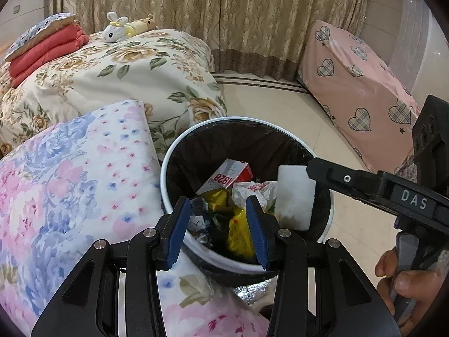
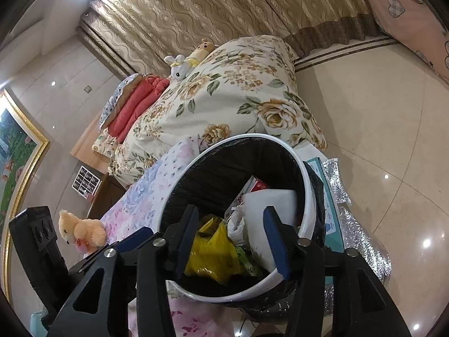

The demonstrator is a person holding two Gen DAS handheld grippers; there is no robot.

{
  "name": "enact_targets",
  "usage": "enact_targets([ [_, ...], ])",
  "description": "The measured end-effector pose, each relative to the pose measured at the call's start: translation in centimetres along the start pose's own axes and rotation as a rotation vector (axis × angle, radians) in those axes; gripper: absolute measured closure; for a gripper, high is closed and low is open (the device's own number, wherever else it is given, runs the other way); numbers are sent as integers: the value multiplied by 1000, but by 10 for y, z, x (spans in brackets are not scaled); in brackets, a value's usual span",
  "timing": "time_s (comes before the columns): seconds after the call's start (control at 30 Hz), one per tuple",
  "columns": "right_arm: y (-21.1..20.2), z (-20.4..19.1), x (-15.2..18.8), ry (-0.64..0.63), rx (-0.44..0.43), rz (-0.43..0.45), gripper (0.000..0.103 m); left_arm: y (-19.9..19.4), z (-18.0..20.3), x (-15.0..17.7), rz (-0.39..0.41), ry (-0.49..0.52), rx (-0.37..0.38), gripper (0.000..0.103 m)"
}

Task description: Collect trash

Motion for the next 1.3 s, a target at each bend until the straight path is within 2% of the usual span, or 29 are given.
enact_targets([
  [0.3,-15,-18,13,-18,-6,16,16,-24,-18,21,11,-47,-21,54],
  [0.73,-34,-59,69,-137,-40,21,15,-73,-58,93,15,-148,-104,48],
  [0.87,-44,-73,84,-183,-49,55,11,-93,-70,108,36,-163,-143,46],
  [1.03,-51,-87,101,-233,-61,72,11,-125,-79,121,102,-160,-201,45],
  [1.17,-61,-104,105,-296,-59,106,11,-151,-85,123,171,-166,-235,33],
  [1.23,-69,-114,106,-327,-63,135,7,-167,-88,121,216,-158,-260,27],
  [1.3,-80,-124,107,-368,-60,181,0,-181,-91,122,255,-155,-293,12],
])
Point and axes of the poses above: each gripper's, at about its wrist camera, not at the fingertips, and y roughly the way its jaws point, z to its right, x to its underside, the point moved 9 cm from there along y, roughly the way its jaws point, and after that the axes turned 3 degrees about z, right-handed, at the moved point
